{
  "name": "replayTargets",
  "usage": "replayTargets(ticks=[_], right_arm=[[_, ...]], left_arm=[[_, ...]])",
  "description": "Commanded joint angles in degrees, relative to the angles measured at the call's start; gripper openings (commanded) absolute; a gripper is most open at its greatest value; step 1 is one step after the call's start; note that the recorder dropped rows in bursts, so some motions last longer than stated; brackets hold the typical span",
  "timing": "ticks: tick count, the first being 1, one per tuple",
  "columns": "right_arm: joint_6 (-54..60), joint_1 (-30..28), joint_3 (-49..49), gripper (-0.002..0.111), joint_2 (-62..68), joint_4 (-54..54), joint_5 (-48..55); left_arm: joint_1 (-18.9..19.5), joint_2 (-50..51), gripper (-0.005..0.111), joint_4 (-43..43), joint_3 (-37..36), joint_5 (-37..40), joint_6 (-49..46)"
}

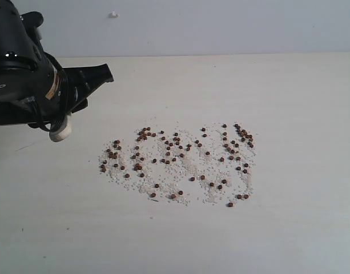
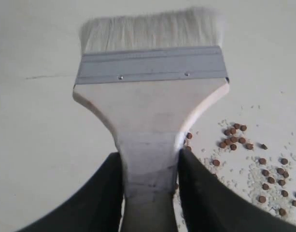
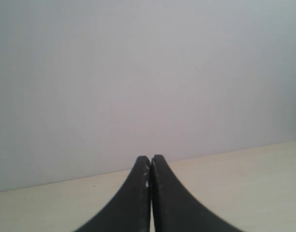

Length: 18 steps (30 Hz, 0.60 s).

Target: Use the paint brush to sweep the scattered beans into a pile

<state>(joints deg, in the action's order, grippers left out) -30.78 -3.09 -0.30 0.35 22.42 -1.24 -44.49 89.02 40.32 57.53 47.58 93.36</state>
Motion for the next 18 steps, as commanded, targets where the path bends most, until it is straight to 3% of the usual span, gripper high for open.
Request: replayTargets(ticks=[1,18], right_arm=[[0.02,-0.23,0.3,0.0,-0.35,0.34,-0.35],[0.02,-0.23,0.3,0.0,-0.35,0.34,-0.35]], left_arm=[[-0.25,-0.59,0.0,1.08,-0.07,-0.14,-0.28],[-0.25,-0.59,0.0,2.6,-0.07,-0.25,-0.28]])
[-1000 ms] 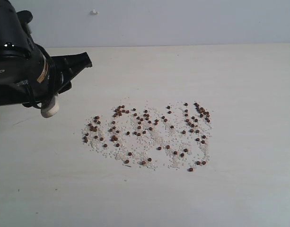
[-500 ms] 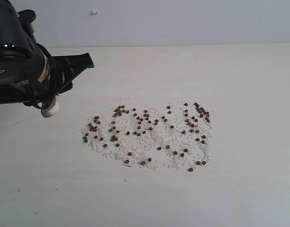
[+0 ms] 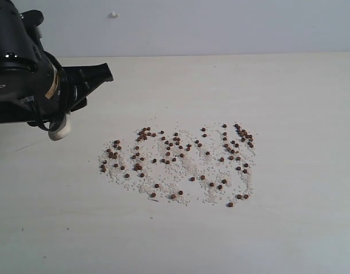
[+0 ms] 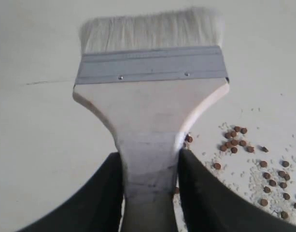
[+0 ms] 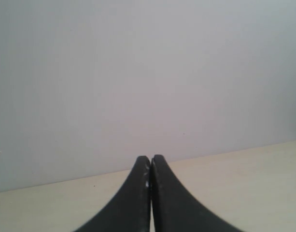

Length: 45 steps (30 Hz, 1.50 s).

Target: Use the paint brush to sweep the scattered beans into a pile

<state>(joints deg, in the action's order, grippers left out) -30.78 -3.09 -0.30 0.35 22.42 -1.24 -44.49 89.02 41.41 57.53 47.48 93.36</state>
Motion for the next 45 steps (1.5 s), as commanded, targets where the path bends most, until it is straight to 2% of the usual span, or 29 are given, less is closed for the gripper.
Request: replayTargets(ticks=[1,8,22,29,33,36,39,43,45], right_arm=[[0.02,-0.23,0.3,0.0,-0.35,0.34,-0.35],[0.02,-0.23,0.3,0.0,-0.35,0.34,-0.35],[0.02,-0.23,0.3,0.0,-0.35,0.34,-0.35],[0.02,-0.23,0.3,0.0,-0.35,0.34,-0.35],[0.02,-0.23,0.3,0.0,-0.35,-0.05,-0.35],[0.02,-0.23,0.3,0.0,-0.35,-0.05,-0.35],[0.02,-0.23,0.3,0.0,-0.35,-0.05,-0.35],[0.45,-0.23,0.3,0.0,-0.35,0.55,-0.35],[4.64,-0.23,0.3,0.0,-0.35,3.78,-0.35]], left_arm=[[-0.25,-0.59,0.0,1.51,-0.07,-0.48,-0.28],[-0.15,-0.48,0.0,2.13,-0.07,-0.29,-2.24],[-0.15,-0.48,0.0,4.5,-0.07,-0.18,-38.47],[-0.15,-0.48,0.0,11.82,-0.07,0.14,-48.39],[-0.05,-0.48,0.0,11.82,-0.07,-5.91,-50.79],[-0.05,-0.48,0.0,11.82,-0.31,-7.51,-51.23],[0.22,-2.61,0.0,13.93,-3.63,-13.61,-50.71],[3.68,-6.32,0.0,13.53,-8.06,-22.49,-49.46],[6.09,-8.93,0.0,13.27,-10.67,-27.57,-49.46]])
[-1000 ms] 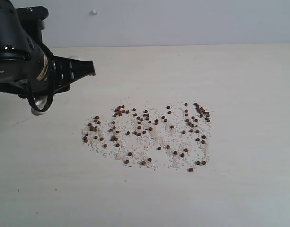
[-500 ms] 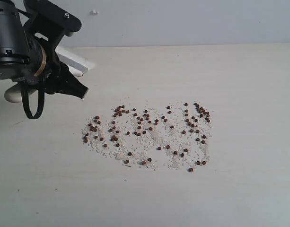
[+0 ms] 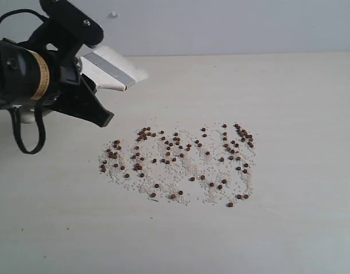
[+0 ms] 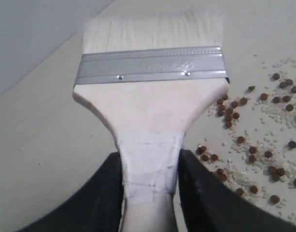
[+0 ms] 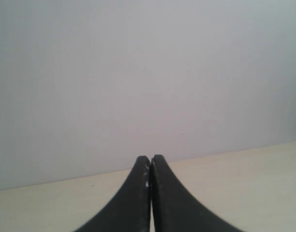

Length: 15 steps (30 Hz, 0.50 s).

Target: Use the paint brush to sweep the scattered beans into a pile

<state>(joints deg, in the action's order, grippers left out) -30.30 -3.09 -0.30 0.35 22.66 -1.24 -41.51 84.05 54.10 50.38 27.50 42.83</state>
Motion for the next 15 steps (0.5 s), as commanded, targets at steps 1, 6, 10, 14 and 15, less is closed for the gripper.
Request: replayTargets(ticks=[1,6,10,14,15], right_arm=[[5.28,-0.23,0.3,0.0,-0.35,4.36,-0.35],[6.99,-0.23,0.3,0.0,-0.35,4.89,-0.35],[6.99,-0.23,0.3,0.0,-0.35,4.89,-0.35],[0.79,-0.23,0.3,0.0,-0.35,0.59,-4.34],[-2.19,-0.23,0.3,0.0,-0.35,-1.56,-6.05]], left_arm=[[3.77,-4.77,0.0,0.58,-4.65,-9.54,1.07],[8.11,-9.27,0.0,0.75,-10.47,-19.81,0.97],[14.88,-12.53,0.0,1.14,-16.74,-33.83,0.72],[17.66,-12.95,0.0,0.76,-18.95,-37.16,2.73],[17.66,-12.72,0.0,0.76,-18.95,-36.34,3.73]])
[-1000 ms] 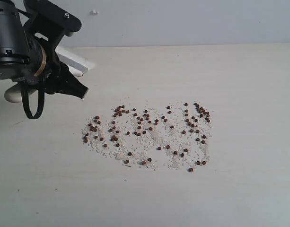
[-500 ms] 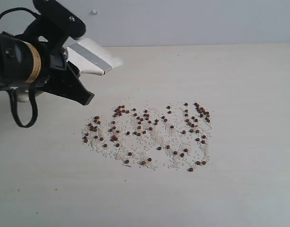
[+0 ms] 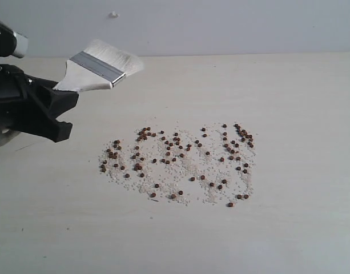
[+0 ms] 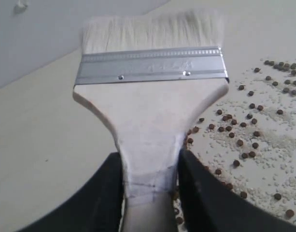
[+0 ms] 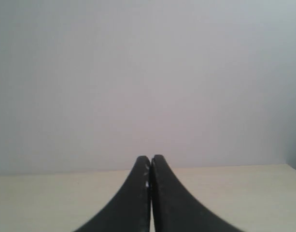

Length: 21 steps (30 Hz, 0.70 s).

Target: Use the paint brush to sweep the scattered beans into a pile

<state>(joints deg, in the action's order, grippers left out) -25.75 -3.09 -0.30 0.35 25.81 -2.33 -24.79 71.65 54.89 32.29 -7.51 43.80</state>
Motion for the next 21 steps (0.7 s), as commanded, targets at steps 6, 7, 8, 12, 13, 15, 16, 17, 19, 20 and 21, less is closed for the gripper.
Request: replayTargets(ticks=[6,7,8,12,13,15,16,17,19,20,21], right_arm=[[-13.03,-0.23,0.3,0.0,-0.35,-6.89,-17.41],[-12.89,-0.23,0.3,0.0,-0.35,-8.13,-21.0],[-12.89,-0.23,0.3,0.0,-0.35,-8.8,-27.6],[-17.6,-0.23,-7.55,0.0,4.98,0.16,-17.85],[-20.5,-0.23,-9.67,0.0,7.73,4.16,-17.49],[-31.55,-0.23,-16.56,0.0,16.3,20.79,-17.36],[-37.53,-0.23,-19.56,0.0,19.54,29.67,-16.92],[-45.25,-0.23,-22.7,0.0,22.72,40.36,-16.14],[-62.95,-0.23,-28.47,0.0,28.04,63.92,-16.01],[-73.46,-0.23,-31.72,0.0,30.81,74.14,-16.7],[-76.77,-0.23,-34.0,0.0,33.18,74.14,-18.45]], left_arm=[[0.94,-0.45,0.0,-0.04,-0.76,0.67,6.79],[0.94,-0.45,0.0,-0.04,-0.76,1.01,7.67],[0.94,-0.45,0.0,-0.04,-0.76,1.25,9.28],[0.94,-0.45,0.0,-0.04,-0.12,3.03,10.45],[0.94,-0.45,0.0,-0.04,-0.12,3.15,10.5],[0.94,-0.45,0.0,-0.04,-0.12,3.81,10.59],[0.94,-0.45,0.0,-0.04,-0.12,4.09,10.59],[0.94,-0.45,0.0,-0.04,-0.12,4.23,10.59],[0.94,-0.45,0.0,-0.04,-0.12,4.23,10.59],[0.94,-0.45,0.0,-0.04,-0.12,4.23,10.59],[0.94,-0.45,0.0,-0.04,-0.12,4.23,10.59]])
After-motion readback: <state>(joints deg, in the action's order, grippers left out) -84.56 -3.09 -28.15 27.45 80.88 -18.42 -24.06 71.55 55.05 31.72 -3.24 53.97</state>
